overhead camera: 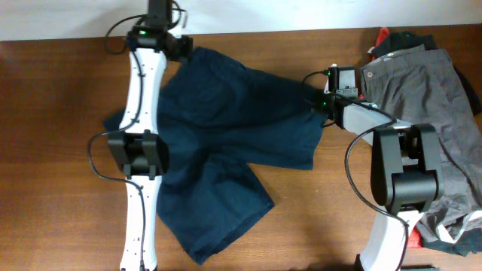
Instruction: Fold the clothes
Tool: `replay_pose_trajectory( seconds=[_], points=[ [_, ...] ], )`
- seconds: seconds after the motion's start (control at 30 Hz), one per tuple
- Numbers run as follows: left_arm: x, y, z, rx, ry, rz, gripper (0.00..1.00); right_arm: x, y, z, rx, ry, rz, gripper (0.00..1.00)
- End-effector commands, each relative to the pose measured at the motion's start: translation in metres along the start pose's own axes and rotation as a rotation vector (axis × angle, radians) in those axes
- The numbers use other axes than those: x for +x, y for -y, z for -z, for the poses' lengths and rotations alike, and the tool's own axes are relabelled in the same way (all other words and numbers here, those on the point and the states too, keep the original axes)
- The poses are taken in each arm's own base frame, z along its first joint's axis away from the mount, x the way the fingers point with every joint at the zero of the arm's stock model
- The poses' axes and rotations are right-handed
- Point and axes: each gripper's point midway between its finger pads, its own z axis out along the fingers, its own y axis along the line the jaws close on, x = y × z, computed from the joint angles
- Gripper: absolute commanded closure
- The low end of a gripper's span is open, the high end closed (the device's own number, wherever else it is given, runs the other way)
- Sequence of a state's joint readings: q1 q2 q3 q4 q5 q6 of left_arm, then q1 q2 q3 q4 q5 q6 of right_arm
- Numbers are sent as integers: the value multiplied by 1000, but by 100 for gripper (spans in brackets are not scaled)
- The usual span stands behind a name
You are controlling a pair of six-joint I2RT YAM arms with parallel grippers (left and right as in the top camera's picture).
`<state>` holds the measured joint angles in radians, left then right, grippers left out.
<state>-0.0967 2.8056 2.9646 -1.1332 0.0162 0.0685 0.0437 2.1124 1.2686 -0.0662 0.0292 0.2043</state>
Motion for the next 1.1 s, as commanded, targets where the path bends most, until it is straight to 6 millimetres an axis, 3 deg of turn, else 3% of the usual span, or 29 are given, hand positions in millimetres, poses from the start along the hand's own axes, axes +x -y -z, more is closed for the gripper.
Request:
replay_pose_trajectory(
  seconds=[0.0, 0.07, 0.1, 0.13, 0.2, 0.3, 0.4, 0.5, 0.53, 0.63, 0.7, 0.83, 0.93, 1.07],
  points=[
    [-5, -25, 9, -40, 20, 59, 22, 13, 15, -20, 30, -47, 55, 96],
    [-7, -30, 16, -45, 26, 73, 22, -16, 17, -14, 26, -16, 58, 96],
    [-9, -30, 25, -46, 29, 81, 21, -36, 16, -8, 18, 3, 60, 89],
    [-13, -30, 37, -47, 38, 81, 21, -56, 15, -1, 5, 16, 62, 61],
    [-17, -30, 51, -47, 50, 80, 21, -76, 11, 11, -18, 14, 81, 42],
    [-22, -33, 102, -55, 58, 80, 17, -102, -14, 66, -118, -109, 76, 1],
    [-11, -40, 143, -62, 18, 80, 13, -92, -40, 117, -214, -264, 67, 1],
    [0, -50, 177, -71, -9, 96, 13, -66, -61, 155, -276, -406, 64, 1],
    [2, -52, 186, -72, -13, 99, 8, -59, -67, 165, -287, -436, 73, 1],
    [12, -55, 218, -65, -31, 86, 5, -35, -89, 198, -305, -514, 130, 9],
    [14, -55, 229, -67, -29, 83, 5, -25, -98, 215, -297, -539, 166, 13],
    [4, -40, 262, -8, 43, 75, 5, -6, -133, 267, -324, -544, 269, 15],
    [0, -35, 282, -3, 83, 66, 5, 13, -137, 309, -177, -526, 327, 15],
    [4, -41, 277, -17, 60, 74, 5, 48, -163, 333, -162, -538, 434, 15]
  ],
)
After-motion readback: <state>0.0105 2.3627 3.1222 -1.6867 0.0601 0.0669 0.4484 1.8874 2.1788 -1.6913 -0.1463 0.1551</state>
